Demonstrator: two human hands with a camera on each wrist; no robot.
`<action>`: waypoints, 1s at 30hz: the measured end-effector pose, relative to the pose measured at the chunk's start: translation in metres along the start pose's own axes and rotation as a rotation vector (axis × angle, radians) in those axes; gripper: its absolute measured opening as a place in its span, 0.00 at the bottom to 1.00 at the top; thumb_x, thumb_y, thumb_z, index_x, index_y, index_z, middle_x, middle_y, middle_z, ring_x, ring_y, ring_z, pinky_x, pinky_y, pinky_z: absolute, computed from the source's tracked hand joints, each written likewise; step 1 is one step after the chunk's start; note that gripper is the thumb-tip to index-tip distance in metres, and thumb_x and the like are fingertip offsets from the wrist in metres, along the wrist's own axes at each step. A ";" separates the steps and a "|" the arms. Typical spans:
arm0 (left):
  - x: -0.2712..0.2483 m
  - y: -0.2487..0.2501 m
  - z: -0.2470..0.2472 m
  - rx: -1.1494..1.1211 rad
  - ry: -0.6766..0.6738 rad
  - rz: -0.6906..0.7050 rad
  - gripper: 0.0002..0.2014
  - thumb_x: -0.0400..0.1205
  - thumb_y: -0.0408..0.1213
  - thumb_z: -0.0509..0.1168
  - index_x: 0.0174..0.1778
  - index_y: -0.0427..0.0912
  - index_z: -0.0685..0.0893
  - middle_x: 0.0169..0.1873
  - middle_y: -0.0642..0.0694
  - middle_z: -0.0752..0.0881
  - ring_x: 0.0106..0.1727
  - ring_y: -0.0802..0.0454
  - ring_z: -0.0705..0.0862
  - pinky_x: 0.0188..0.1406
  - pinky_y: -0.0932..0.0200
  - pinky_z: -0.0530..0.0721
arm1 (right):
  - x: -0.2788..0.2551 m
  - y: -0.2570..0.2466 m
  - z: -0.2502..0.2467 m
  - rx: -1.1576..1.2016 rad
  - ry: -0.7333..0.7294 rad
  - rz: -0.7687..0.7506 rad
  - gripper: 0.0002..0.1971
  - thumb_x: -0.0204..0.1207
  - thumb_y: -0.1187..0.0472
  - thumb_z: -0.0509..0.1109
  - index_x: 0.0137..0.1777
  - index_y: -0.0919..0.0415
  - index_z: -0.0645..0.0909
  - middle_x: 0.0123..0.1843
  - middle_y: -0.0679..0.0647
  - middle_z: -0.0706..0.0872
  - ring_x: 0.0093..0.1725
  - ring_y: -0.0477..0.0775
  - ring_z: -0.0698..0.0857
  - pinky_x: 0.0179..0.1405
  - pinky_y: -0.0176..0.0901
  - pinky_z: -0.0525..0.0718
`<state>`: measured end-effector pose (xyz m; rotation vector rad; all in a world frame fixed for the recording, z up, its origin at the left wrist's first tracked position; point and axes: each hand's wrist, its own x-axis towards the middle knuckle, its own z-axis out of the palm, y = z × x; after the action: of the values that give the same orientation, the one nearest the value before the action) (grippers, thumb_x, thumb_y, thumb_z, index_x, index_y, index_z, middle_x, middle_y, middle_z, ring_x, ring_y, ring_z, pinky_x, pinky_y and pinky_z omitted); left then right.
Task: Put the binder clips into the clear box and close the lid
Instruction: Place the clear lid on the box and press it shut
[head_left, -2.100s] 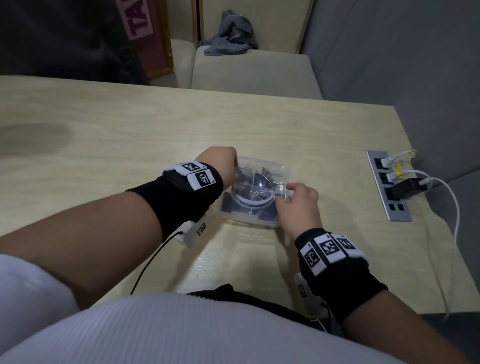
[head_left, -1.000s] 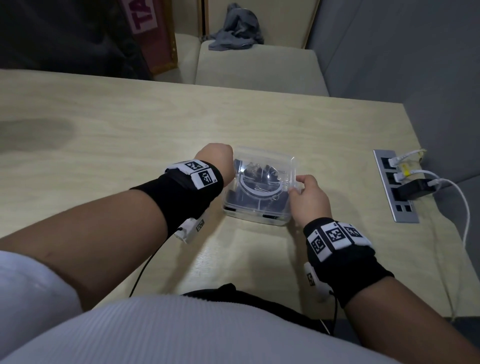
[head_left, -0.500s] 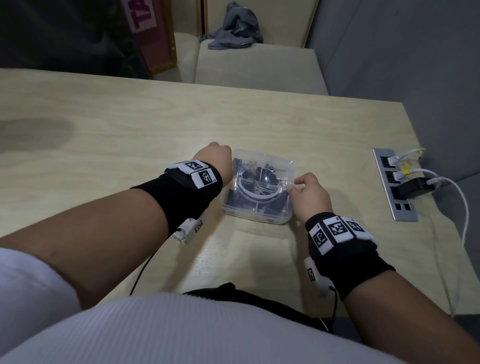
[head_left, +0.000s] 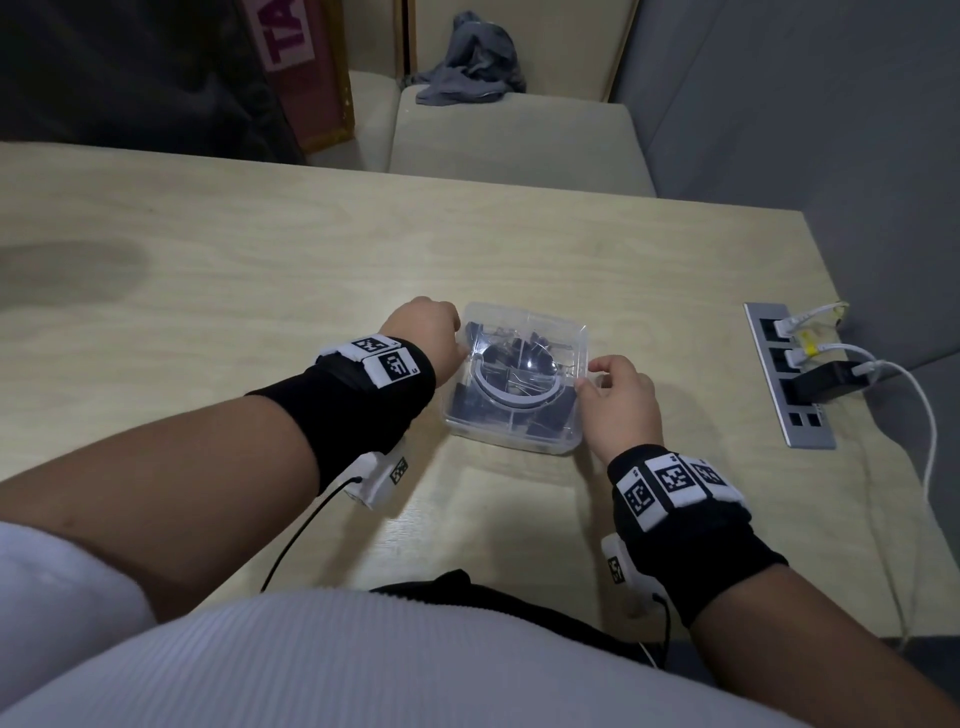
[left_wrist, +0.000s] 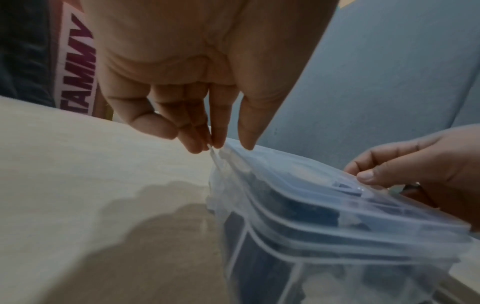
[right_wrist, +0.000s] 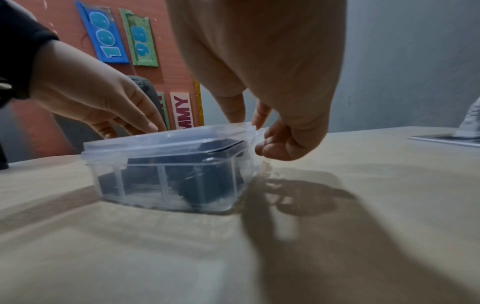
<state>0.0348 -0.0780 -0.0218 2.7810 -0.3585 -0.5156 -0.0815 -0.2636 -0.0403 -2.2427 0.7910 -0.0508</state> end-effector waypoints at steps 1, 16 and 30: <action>0.000 -0.001 0.000 -0.024 0.007 -0.008 0.18 0.81 0.44 0.65 0.66 0.42 0.82 0.62 0.40 0.84 0.61 0.41 0.83 0.53 0.55 0.78 | -0.001 0.000 0.001 0.015 0.006 -0.002 0.12 0.81 0.59 0.65 0.63 0.56 0.78 0.61 0.60 0.78 0.46 0.53 0.78 0.49 0.40 0.72; 0.001 0.003 -0.007 -0.083 -0.090 -0.060 0.21 0.79 0.47 0.70 0.65 0.44 0.78 0.52 0.43 0.86 0.46 0.46 0.80 0.40 0.57 0.73 | 0.014 0.001 -0.011 0.085 -0.116 0.128 0.17 0.78 0.58 0.70 0.66 0.52 0.74 0.48 0.54 0.84 0.48 0.56 0.83 0.50 0.42 0.76; 0.009 0.012 -0.012 0.090 -0.228 -0.142 0.24 0.79 0.50 0.68 0.17 0.43 0.82 0.09 0.50 0.79 0.19 0.53 0.79 0.27 0.61 0.77 | 0.025 -0.011 -0.012 -0.067 -0.173 0.219 0.05 0.75 0.58 0.71 0.45 0.60 0.83 0.42 0.59 0.90 0.45 0.63 0.89 0.53 0.58 0.87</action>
<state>0.0457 -0.0894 -0.0099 2.8546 -0.2378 -0.8752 -0.0587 -0.2787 -0.0293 -2.1734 0.9494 0.2740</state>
